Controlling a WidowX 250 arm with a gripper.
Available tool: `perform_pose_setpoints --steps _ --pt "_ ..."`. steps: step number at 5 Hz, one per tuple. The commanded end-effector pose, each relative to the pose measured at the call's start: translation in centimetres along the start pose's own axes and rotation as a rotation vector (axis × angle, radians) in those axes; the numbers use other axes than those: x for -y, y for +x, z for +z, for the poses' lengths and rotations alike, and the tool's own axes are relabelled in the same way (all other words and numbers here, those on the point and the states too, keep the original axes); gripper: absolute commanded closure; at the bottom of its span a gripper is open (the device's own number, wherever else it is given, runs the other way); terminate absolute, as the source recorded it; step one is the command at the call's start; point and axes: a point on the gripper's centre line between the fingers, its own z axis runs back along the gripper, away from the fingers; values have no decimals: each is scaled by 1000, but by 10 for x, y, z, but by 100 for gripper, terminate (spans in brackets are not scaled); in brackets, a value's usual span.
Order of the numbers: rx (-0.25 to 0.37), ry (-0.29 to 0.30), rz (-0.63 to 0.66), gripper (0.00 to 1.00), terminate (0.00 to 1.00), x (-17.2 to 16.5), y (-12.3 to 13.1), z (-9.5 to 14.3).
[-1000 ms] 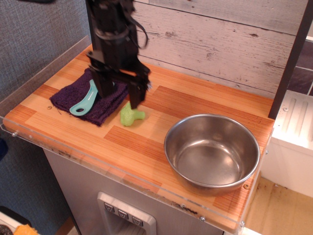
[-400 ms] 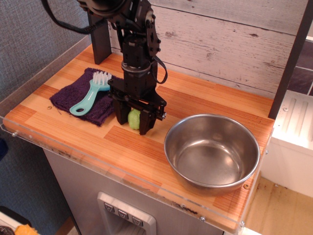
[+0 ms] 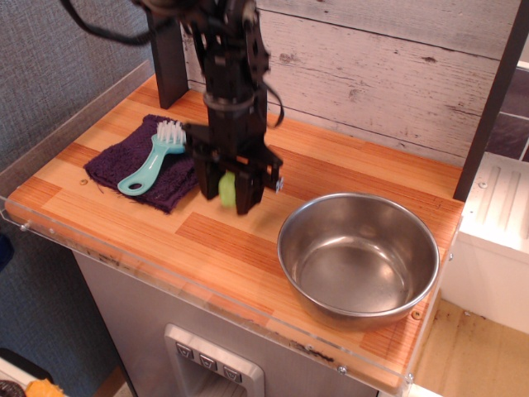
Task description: Put the broccoli inside of the pot.
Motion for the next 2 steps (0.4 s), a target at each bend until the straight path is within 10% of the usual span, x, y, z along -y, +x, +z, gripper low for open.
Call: perform_pose_setpoints --steps 1,2 --pt "188 -38 -214 100 0 72 -10 93" --pt "156 -8 -354 100 0 117 -20 86"
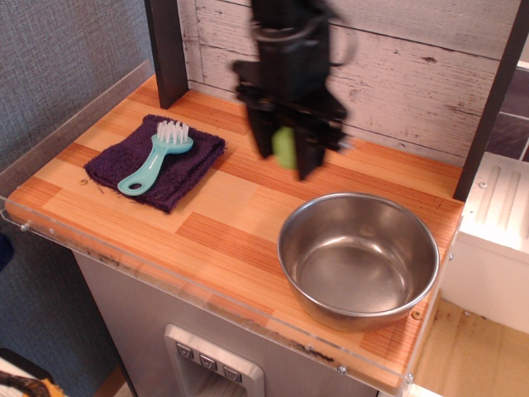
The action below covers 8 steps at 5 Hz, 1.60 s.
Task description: Put the broccoli inside of the pot.
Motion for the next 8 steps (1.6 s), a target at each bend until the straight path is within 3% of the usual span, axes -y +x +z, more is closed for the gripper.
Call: perform_pose_setpoints --steps 1,2,4,5,6,7,8 --pt "-30 63 -177 100 0 55 -5 -6" --pt "-48 68 -151 0 0 46 -6 -8" --pt "-41 39 -75 0 0 22 -6 -4" --pt "-15 44 68 0 0 -14 -12 12" --pt "-33 98 184 0 0 -39 -19 18" --pt "-33 80 232 0 0 -50 -26 16" --pt "-69 48 191 0 0 -56 -26 15"
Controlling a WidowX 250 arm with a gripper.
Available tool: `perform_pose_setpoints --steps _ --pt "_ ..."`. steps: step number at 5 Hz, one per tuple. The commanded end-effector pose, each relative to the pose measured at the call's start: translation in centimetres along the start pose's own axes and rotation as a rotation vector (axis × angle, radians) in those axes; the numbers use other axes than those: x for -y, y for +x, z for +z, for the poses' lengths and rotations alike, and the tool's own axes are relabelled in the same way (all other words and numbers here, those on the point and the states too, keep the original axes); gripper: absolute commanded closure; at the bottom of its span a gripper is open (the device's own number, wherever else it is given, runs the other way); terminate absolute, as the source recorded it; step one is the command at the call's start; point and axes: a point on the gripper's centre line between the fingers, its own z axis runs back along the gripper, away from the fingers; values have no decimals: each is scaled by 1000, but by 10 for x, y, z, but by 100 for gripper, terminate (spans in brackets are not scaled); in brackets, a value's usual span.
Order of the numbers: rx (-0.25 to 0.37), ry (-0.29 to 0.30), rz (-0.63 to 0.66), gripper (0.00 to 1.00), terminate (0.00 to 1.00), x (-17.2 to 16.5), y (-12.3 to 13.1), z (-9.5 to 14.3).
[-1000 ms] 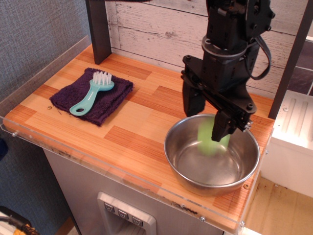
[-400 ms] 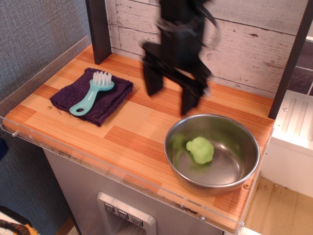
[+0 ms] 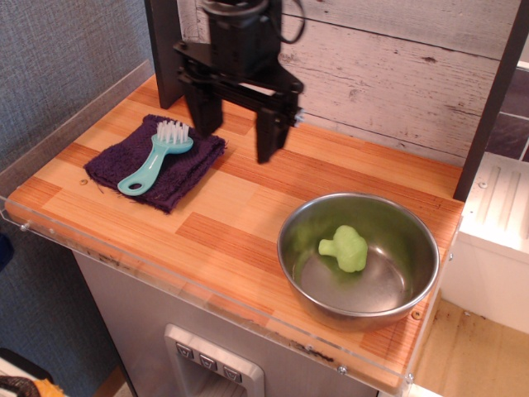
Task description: Put the broccoli inside of the pot.
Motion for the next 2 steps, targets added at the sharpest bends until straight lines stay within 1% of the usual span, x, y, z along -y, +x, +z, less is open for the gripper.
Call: perform_pose_setpoints --steps 1,2 --pt "3 -17 -44 0 0 -5 -5 8" --pt "3 -17 -44 0 100 -5 -5 8"
